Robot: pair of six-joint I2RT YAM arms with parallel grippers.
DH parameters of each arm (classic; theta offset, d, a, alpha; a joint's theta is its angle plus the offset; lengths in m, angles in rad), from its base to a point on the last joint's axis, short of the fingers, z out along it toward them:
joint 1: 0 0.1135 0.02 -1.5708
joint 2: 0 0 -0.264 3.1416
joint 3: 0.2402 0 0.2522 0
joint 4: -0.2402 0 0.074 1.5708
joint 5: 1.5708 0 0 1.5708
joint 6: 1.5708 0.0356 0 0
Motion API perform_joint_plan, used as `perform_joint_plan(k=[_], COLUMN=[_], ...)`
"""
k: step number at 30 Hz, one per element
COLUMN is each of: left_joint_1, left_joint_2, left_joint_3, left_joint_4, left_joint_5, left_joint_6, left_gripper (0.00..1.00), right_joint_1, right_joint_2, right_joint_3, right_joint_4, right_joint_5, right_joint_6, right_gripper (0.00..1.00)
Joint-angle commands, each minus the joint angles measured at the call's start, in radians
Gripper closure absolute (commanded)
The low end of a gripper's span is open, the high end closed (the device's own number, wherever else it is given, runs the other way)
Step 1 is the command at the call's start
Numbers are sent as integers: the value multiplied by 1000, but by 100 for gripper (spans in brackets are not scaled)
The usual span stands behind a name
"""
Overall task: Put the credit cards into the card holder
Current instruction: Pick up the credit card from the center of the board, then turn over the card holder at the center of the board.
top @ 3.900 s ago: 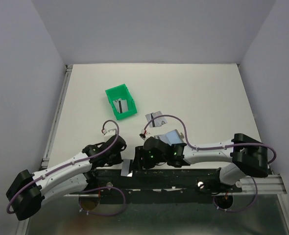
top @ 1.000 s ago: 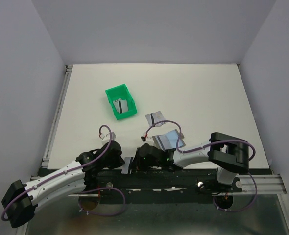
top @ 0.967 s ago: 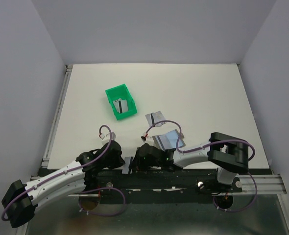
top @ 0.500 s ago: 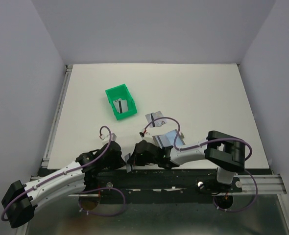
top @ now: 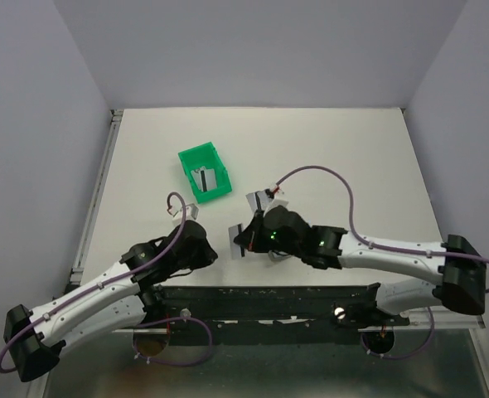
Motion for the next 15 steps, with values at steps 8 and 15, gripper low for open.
perform_joint_plan(k=[8,15], left_joint_1=[2,0], left_joint_2=[413,697], left_joint_3=[357,582], left_joint_4=[256,362], left_joint_5=[25,148], left_joint_6=[320,420], left_gripper=[71,76], right_joint_1=[-428,-618], right_joint_2=[-304,-263], right_joint_3=[-6,-7], right_joint_4=[-504,-560], right_joint_5=[-67,-177], right_joint_6=[-294,-404], right_gripper=[100,100])
